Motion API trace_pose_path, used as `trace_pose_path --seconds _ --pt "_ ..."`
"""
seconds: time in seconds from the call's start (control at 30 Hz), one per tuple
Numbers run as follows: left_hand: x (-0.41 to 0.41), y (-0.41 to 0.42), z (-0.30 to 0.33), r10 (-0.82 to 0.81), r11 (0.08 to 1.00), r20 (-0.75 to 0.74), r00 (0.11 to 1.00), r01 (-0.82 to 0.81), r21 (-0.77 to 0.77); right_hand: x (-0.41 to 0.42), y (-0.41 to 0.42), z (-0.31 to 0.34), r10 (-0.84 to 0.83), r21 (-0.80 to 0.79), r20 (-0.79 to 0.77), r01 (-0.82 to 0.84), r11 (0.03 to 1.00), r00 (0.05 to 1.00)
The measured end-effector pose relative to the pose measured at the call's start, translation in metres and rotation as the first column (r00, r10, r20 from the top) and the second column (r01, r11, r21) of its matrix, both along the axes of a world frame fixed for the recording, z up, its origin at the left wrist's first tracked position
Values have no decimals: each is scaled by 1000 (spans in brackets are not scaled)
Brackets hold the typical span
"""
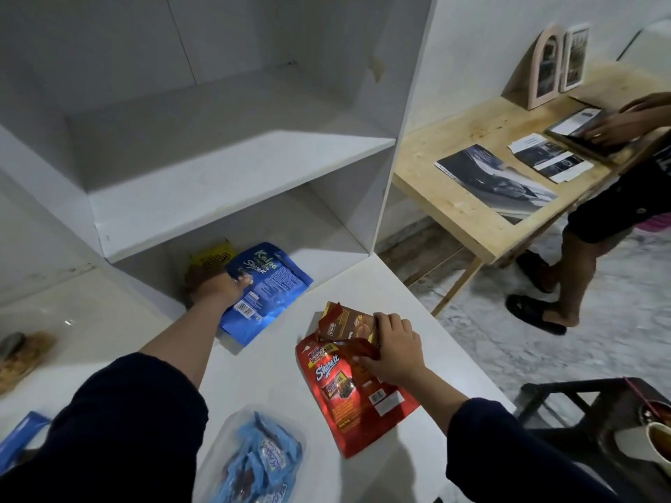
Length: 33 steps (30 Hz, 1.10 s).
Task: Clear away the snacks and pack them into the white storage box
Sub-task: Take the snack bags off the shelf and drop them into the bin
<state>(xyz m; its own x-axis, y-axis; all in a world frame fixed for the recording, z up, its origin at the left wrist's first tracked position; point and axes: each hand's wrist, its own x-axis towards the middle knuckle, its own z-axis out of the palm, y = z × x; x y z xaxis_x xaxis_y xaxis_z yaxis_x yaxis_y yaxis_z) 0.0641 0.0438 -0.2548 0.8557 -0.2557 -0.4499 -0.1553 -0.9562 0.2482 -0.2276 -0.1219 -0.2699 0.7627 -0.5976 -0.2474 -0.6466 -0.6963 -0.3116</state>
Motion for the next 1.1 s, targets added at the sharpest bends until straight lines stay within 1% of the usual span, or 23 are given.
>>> trace_pose_path --seconds 0.1,0.2,0.27,0.37,0.47,0.53,0.67,0.77,0.87,0.93,1.1 --pt "13 3 -6 84 995 -143 986 -90 -33 -3 0 -1 7 -15 5 -7 1000 1000" --pt "30 3 -34 222 969 -162 962 -236 -72 -4 1 1 2 -26 15 -1 1000 1000" --pt "22 -4 -39 239 956 -190 952 -264 -125 -4 -1 0 0 -34 24 1 999 1000" --pt "0 -14 -25 247 942 -225 942 -288 -172 -3 -4 1 8 -35 0 -8 999 1000" --pt "-17 -17 -4 317 875 -261 912 -387 -291 -3 -6 5 17 -35 -41 -18 999 999" --pt "-26 -18 10 340 837 -268 902 -419 -351 -3 -6 8 19 -29 -53 -21 999 998" --pt "-44 -14 22 355 760 -280 892 -450 -470 -7 -7 9 15 -2 -82 -16 1000 996" --pt "-64 -9 26 313 720 -282 907 -421 -552 -12 -11 16 -33 48 -74 36 998 997" --pt "-82 -5 32 311 708 -264 913 -408 -576 -20 -15 24 -137 166 -27 139 976 990" --pt "-99 -2 45 338 699 -227 913 -405 -589 -26 -20 31 -185 239 31 173 956 982" --pt "-155 7 74 400 587 -102 911 -340 -735 -46 -35 47 -182 366 160 113 924 970"
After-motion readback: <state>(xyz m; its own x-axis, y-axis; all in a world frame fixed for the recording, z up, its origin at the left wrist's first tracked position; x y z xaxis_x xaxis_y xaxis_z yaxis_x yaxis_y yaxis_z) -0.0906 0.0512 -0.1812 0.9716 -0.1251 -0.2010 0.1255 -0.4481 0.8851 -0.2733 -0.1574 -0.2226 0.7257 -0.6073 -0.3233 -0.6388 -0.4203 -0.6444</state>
